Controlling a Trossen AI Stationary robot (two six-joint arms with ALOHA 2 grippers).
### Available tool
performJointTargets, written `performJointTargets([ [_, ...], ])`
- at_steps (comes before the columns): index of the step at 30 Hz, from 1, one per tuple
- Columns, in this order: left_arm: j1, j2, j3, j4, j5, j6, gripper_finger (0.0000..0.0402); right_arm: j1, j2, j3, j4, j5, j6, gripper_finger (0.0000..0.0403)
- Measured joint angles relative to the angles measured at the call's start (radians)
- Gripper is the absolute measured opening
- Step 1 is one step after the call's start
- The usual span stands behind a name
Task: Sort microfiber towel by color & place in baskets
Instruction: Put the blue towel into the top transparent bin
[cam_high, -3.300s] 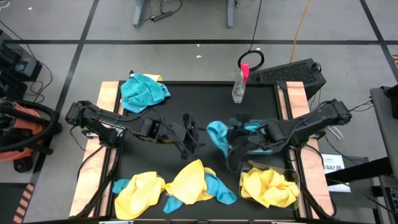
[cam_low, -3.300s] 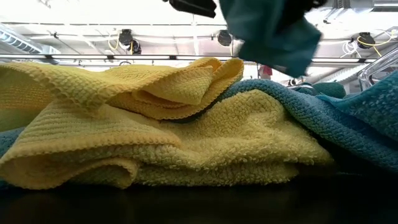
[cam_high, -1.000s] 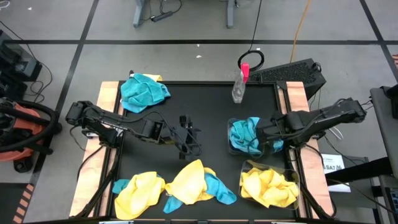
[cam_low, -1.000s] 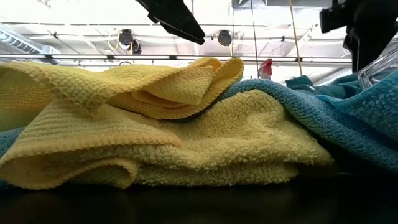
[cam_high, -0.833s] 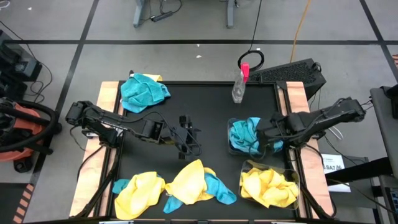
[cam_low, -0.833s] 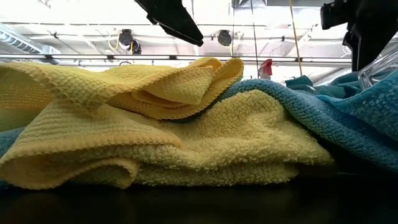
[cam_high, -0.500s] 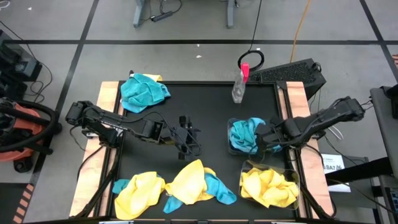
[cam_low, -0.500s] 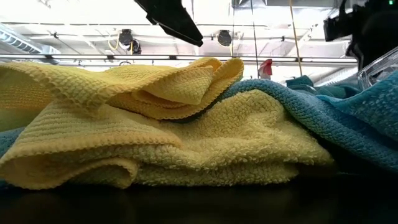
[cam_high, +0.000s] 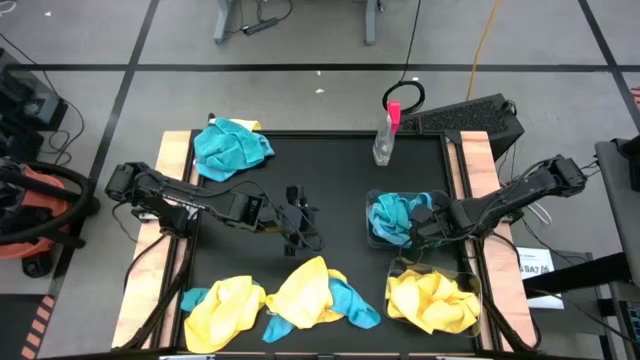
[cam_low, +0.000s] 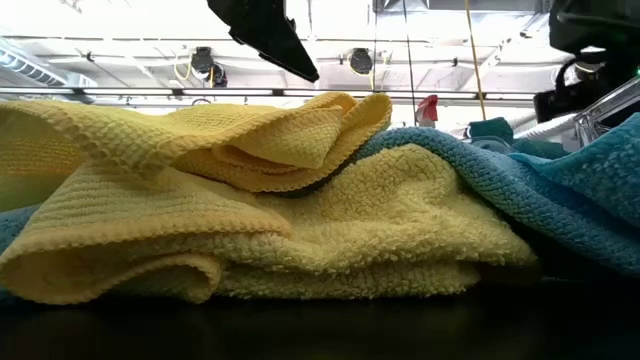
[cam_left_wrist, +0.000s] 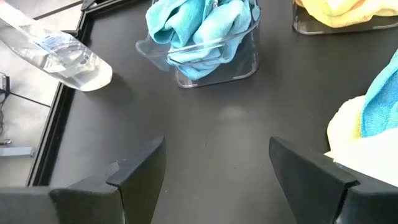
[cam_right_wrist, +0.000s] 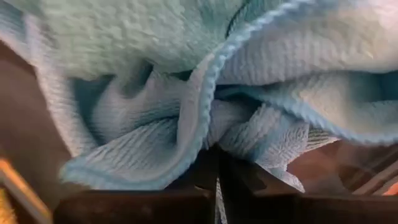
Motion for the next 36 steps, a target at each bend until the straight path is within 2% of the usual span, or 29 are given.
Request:
performJointTargets([
  [9,0.0,0.0,0.0,-0.037,-0.052,0.001,0.029,0.0,-0.003,0.039,-0.015,-0.033,-0.022,0.0009],
  [21,0.006,0.0,0.0,-0.248,-0.184,-0.027,0.029,0.0,-0.003,0.254,-0.109,-0.03,-0.127,0.0009],
  [28,0.074,0.0,-0.003,-0.412,-0.191,-0.087,0.029,0.0,-0.003,0.337,-0.185,-0.031,-0.151,0.0009],
  [36,0.161,-0.018,-0.071,-0.406,-0.187,-0.105,0.029,0.046,-0.003,0.351,-0.205,-0.051,-0.143,0.0018],
])
